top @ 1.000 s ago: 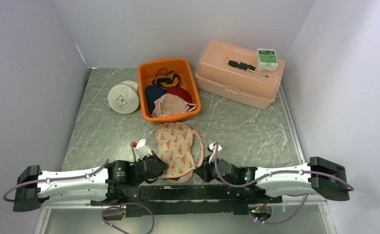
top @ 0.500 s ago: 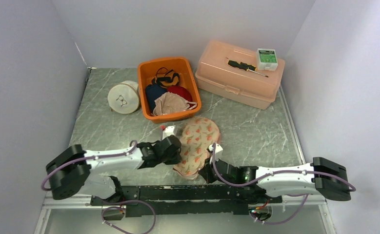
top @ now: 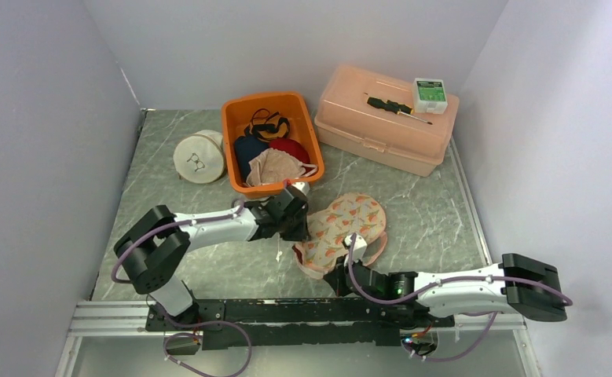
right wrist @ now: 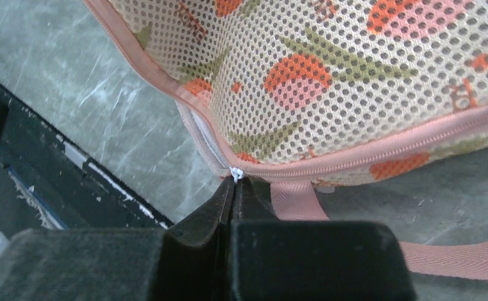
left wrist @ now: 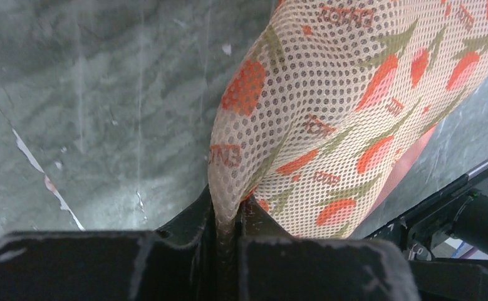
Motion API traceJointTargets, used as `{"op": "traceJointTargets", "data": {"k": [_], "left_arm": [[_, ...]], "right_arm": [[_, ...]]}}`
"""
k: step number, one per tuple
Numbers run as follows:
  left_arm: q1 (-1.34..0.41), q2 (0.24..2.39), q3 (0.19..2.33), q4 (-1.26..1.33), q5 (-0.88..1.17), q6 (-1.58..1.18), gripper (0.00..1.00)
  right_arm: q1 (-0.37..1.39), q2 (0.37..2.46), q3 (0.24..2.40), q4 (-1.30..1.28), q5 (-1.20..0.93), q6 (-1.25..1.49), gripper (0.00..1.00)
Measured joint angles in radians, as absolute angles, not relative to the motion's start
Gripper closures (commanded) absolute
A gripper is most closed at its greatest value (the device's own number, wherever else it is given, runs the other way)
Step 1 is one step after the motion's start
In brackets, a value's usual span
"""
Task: Unzip the laundry bag and remove the bra
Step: Unzip the laundry bag at the center of the board.
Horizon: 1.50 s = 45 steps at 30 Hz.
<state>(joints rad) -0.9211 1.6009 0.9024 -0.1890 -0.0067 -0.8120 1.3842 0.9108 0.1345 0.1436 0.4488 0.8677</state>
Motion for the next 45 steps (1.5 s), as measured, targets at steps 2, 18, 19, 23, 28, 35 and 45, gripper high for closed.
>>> {"op": "traceJointTargets", "data": {"k": [2,18,19,23,28,35,45], "left_arm": [[-0.900,1.615,0.928,-0.203,0.006,-0.799,0.53],[-0.993,1.121,0.621,-0.270,-0.160,-1.182,0.05],[-1.025,1.109,0.598,-0.265,-0.175,-1.223,0.05],[-1.153,1.106,0.485,-0.178,-0.223,-1.401,0.05],[-1.212,1.211,0.419,0.015,-0.282,-1.578,0.05],[-1.250,1.322,0.370,0.277,-0.397,-1.781,0.05],[-1.261,1.510,0.350,0.587,-0.469,-1.971,0.13]], "right_arm": [[1.383,0.933,0.133,0.172,0.488,0.872,1.00],[1.275,1.135,0.136,0.448,0.469,0.871,1.00],[1.272,1.147,0.139,0.458,0.464,0.870,1.00],[1.264,1.185,0.162,0.488,0.440,0.859,1.00],[1.264,1.186,0.170,0.496,0.414,0.836,1.00],[1.264,1.127,0.160,0.495,0.389,0.815,1.00],[1.264,1.118,0.137,0.495,0.365,0.804,1.00]]}}
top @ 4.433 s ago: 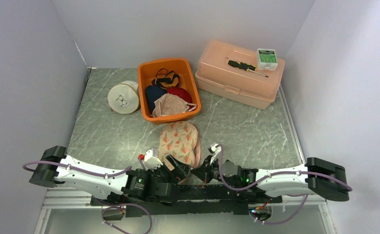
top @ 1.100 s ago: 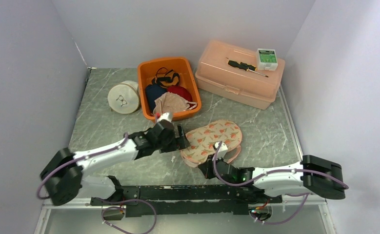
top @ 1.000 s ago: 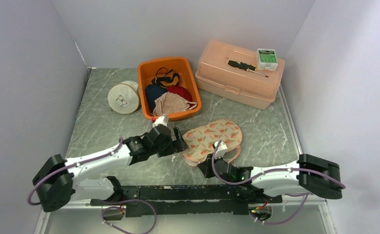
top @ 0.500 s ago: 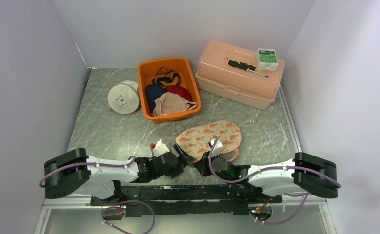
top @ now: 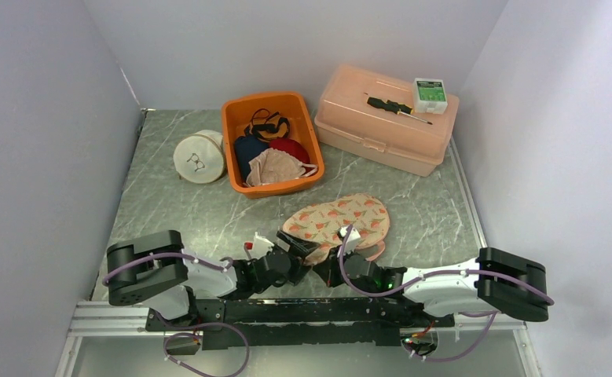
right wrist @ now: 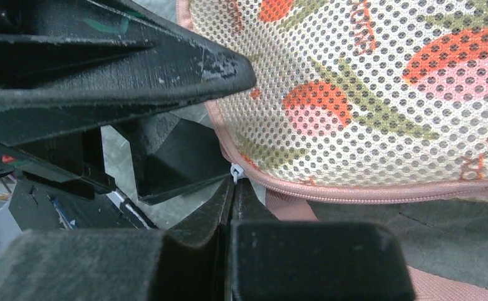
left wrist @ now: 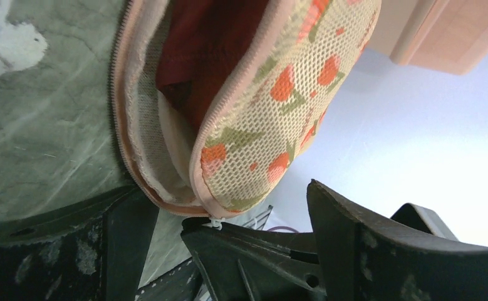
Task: Unzip the laundry bag and remove the bra
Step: Unzip the laundry bag at the center of the board.
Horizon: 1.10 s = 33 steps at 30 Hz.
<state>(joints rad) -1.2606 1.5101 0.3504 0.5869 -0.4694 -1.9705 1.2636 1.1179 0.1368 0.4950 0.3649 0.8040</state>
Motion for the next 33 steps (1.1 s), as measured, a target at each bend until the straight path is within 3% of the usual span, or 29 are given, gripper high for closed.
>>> {"op": "traceJointTargets", "data": {"k": [5,11,19,25,33], "left_arm": [[-1.261,1.504,0.347,0.545,-0.505,-2.006,0.34],[-1.255,1.482,0.348,0.447,-0.527,-2.000,0.54],[-1.225,1.501,0.357,0.430,-0.519,-1.971,0.67],[-1.213,1.504,0.377,0.419,-0.509,-1.927,0.97],[-1.211,1.465,0.393,0.358,-0.509,-1.888,0.97]], "right_arm": [[1.264,1.118,0.128,0.496,0.357,0.802,1.00],[1.265,1.115,0.120,0.496,0.354,0.794,1.00],[1.267,1.072,0.110,0.492,0.349,0.786,1.00],[1.269,1.047,0.107,0.461,0.349,0.785,1.00],[1.272,0.982,0.108,0.369,0.366,0.794,1.00]]}}
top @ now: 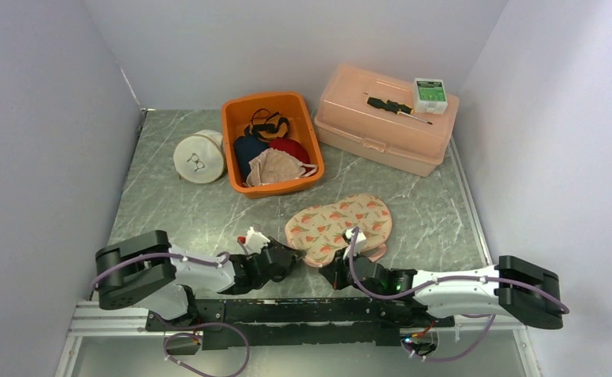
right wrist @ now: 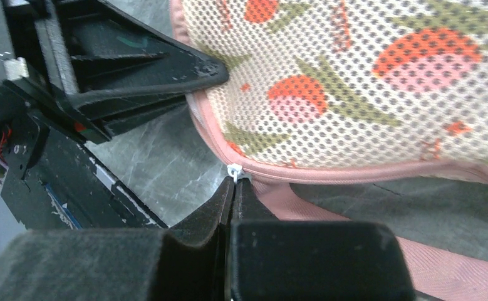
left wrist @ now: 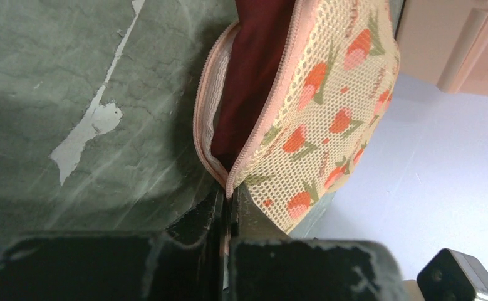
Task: Unzip the laundry bag and remove the bra
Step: Unzip the laundry bag at the center of the board.
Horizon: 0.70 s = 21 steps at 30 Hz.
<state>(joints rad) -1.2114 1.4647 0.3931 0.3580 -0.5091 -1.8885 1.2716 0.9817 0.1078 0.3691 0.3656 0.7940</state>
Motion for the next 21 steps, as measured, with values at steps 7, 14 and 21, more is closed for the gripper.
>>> {"op": "traceJointTargets", "data": {"k": [7,14,21], "left_arm": [[-1.211,1.327,0.393,0.205,-0.527,-1.876,0.97],[-1.212,1.206,0.393,0.062,-0.540,-1.836,0.97],[-1.212,1.124,0.396,-0.088,-0.538,-1.772,0.97]], "right_arm": [[1.274,0.875,0.115,0.238,0.414,0.830,1.00],[1.275,0.846,0.133,0.128,0.490,0.892,1.00],[1.248,0.748,0.134,-0.007,0.569,0.987,1.00]]}}
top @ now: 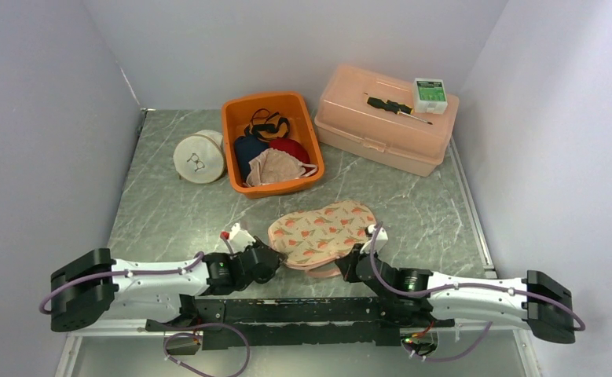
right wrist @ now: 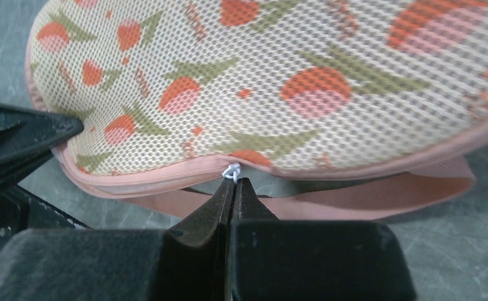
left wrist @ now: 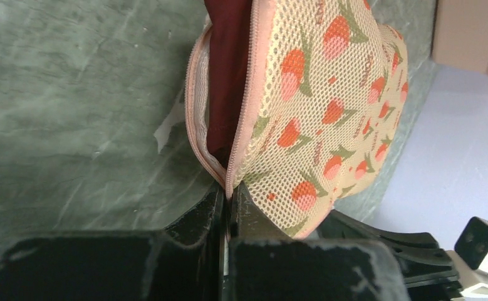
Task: Unzip the laundry bag and remove the bra
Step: Unzip the laundry bag at the center of the board.
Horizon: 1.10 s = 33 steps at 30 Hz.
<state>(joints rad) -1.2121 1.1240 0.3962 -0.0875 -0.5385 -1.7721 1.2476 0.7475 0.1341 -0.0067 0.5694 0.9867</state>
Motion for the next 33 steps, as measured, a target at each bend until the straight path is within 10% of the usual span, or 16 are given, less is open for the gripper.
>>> {"op": "traceJointTargets", "data": {"k": [24,29,33], "left_arm": [[-0.843,1.238,0.551,-0.282,-0.308,-1.287,0.96],[-0.811,1.295,0.596,-0.270,-0.265,-1.188,0.43],[-0.838,1.282,0.640,-0.278,-0.241,-1.158,0.28]], "right_arm": [[1.234,0.851,0.105,0.158,0.457,0.896,1.00],[1.248,0.898,0.105,0.261,0.390,0.832,1.00],[1.251,0.908,0.105,0.296,0.381,0.812,1.00]]}}
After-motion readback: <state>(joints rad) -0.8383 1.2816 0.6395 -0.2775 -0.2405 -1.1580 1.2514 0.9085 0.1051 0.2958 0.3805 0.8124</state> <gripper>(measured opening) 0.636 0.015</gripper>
